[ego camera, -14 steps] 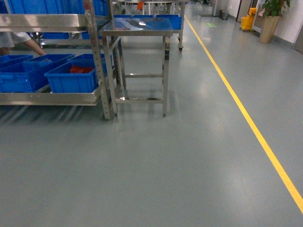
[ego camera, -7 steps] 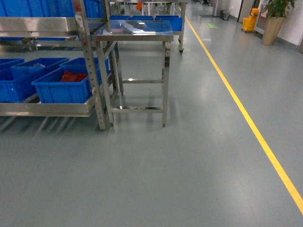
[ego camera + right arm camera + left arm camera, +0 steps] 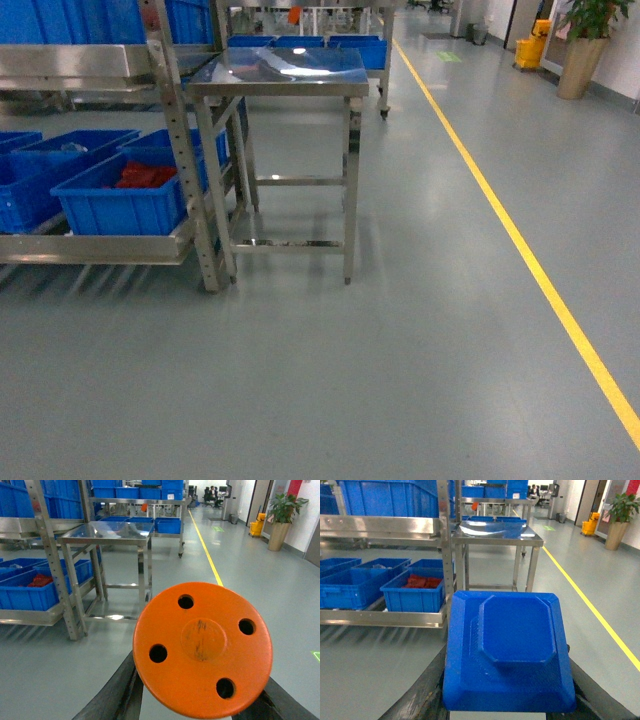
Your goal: Sort blue parts and orange caps into right shelf containers
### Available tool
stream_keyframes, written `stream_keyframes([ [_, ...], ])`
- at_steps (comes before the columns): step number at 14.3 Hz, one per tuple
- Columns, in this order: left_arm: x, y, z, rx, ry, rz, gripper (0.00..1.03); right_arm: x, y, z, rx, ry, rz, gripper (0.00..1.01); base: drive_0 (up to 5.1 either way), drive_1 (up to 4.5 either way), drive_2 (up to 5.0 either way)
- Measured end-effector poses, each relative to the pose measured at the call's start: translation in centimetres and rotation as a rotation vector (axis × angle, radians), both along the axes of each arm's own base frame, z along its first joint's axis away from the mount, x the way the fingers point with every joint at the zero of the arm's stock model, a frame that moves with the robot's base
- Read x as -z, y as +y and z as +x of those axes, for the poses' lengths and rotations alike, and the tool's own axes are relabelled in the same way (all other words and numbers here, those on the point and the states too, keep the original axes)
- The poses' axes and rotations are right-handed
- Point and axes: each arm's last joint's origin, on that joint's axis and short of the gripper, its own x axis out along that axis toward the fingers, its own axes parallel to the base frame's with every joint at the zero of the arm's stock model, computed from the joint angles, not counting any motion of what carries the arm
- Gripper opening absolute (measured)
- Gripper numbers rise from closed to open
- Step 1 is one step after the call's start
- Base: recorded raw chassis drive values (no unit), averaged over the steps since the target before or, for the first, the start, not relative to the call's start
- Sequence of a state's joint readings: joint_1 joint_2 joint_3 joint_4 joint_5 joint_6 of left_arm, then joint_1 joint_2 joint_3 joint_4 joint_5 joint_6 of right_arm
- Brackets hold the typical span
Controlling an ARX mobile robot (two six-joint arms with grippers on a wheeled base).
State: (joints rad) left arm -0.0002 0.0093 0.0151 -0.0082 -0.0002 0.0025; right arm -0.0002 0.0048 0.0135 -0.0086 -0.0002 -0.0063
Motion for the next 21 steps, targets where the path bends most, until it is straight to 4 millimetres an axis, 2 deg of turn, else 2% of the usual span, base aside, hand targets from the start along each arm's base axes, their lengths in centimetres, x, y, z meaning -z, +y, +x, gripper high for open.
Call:
stream_keyframes([
  [21, 0.03, 0.00, 0.00, -0.002, 0.003, 0.000, 0.43, -0.03, 0.00, 0.00, 0.000, -0.004, 0.000, 0.42, 0.0, 4.29, -4.4],
])
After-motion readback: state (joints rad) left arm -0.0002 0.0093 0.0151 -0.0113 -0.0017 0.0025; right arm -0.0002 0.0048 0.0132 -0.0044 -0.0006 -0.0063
